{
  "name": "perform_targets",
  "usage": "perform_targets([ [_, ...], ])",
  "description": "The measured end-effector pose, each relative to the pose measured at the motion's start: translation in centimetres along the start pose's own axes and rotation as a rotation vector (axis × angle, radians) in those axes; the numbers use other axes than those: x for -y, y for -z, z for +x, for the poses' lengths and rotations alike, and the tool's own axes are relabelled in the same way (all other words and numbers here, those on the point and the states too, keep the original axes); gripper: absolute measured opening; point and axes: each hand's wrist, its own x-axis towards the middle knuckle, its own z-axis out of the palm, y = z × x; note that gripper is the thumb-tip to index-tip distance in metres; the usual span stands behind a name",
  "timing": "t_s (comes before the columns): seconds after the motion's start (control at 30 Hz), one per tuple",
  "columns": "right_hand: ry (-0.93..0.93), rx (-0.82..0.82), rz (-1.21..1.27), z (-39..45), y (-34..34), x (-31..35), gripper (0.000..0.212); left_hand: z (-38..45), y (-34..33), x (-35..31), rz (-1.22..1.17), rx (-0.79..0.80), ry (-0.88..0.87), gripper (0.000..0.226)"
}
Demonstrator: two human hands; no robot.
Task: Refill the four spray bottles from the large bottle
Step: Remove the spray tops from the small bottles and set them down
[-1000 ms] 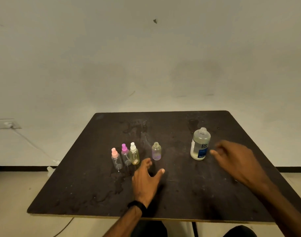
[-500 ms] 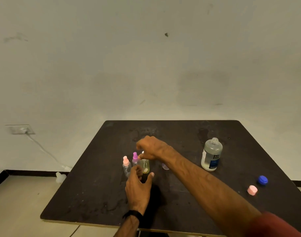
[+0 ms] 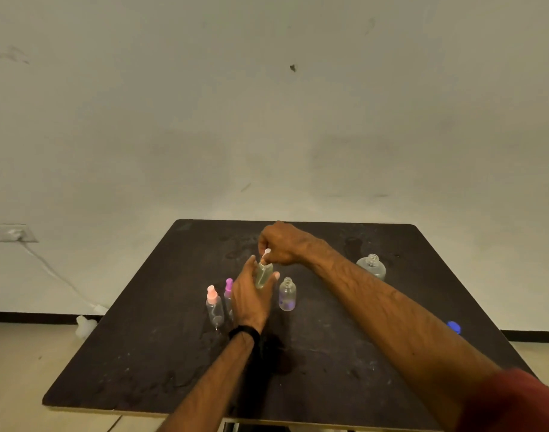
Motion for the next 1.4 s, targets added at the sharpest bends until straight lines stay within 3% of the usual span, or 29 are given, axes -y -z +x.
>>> perform_targets([
  [0.1, -0.020, -0.026, 0.014, 0.1, 0.5, -0.4, 0.016, 1.6, -0.4, -0.4, 0.005, 0.023, -0.010, 0.033],
  [0.17, -0.060, -0.044, 0.007, 0.0, 0.7, -0.7, 0.028, 2.6, -0.8, -0.2, -0.017, 0.033, -0.017, 0.026],
  [0.27, -0.116, -0.058, -0.071, -0.1, 0.7, -1.2, 0.046, 3.4, -0.8, -0.4, -0.023, 0.059, -0.049, 0.025],
  [0.43, -0.155, -0.083, -0.028, -0.1, 0.2, -1.2, 0.048, 3.6, -0.4, -0.6, 0.003, 0.096, -0.074, 0.034],
  [0.77, -0.044, -0.042, -0.130, -0.2, 0.1, -0.3, 0.036, 3.3, 0.0, 0.2, -0.002, 0.134, -0.080, 0.043],
  [0.93, 0.034, 0.062, -0.120, 0.1, 0.4, -0.1, 0.012, 3.2, 0.2, 0.9, -0.037, 0.167, -0.085, 0.020],
  [1.1, -0.075, 0.191, -0.018, 0.2, 1.1, 0.2, 0.073, 2.9, 0.3, 0.7, -0.055, 0.141, -0.092, 0.026],
  [1.23, -0.140, 0.063, -0.162, 0.0, 0.5, 0.2, 0.055, 2.8, 0.4, 1.0, -0.062, 0.115, -0.103, 0.018],
  [1.33, -0.110, 0.172, -0.100, 0.2, 0.3, 0.0, 0.030, 2.7, 0.4, 2.0, -0.060, 0.119, -0.066, 0.017],
  [1.4, -0.101, 0.260, -0.052, -0.1, 0.5, 0.1, 0.039, 2.5, 0.5, 2.5, -0.046, 0.110, -0.057, 0.021],
])
